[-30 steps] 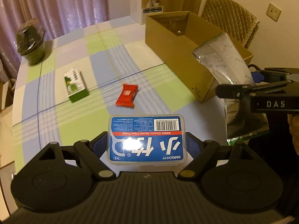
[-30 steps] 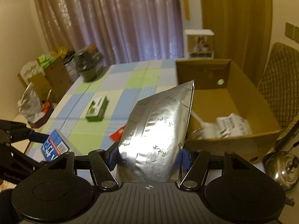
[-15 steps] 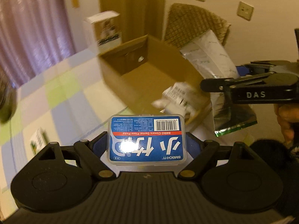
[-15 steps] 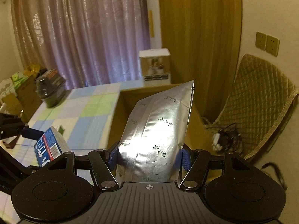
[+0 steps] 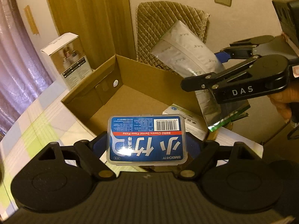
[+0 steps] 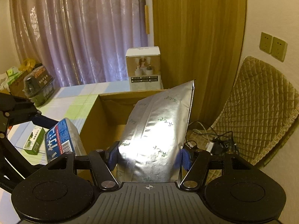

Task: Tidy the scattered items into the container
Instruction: 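Carry the toothpick box and foil bag with both tools over the cardboard box, then open the left tool over the box while the right tool releases the foil bag inside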

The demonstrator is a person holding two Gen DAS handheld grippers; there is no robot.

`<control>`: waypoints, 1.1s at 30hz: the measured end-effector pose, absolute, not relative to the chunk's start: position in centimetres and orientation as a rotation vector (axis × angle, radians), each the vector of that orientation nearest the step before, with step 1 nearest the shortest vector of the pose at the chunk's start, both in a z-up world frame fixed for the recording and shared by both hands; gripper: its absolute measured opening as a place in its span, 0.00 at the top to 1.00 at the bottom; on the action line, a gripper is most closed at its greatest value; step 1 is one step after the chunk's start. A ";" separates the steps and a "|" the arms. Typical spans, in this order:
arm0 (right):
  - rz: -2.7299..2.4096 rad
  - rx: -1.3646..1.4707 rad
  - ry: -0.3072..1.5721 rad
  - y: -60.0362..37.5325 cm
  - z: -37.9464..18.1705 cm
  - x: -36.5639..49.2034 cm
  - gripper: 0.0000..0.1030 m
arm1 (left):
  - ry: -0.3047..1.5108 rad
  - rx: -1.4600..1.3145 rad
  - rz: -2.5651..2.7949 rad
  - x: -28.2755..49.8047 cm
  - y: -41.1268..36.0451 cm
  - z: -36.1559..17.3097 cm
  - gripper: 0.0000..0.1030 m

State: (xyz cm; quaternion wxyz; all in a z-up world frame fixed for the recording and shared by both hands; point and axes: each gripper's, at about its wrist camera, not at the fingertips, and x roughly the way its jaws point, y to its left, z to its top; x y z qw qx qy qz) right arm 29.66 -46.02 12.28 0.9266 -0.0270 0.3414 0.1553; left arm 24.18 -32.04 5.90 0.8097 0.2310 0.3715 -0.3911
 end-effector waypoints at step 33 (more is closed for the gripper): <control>0.380 -0.128 0.726 -44.6 10.4 33.3 0.36 | 0.776 0.593 -0.809 27.1 -31.4 2.9 0.12</control>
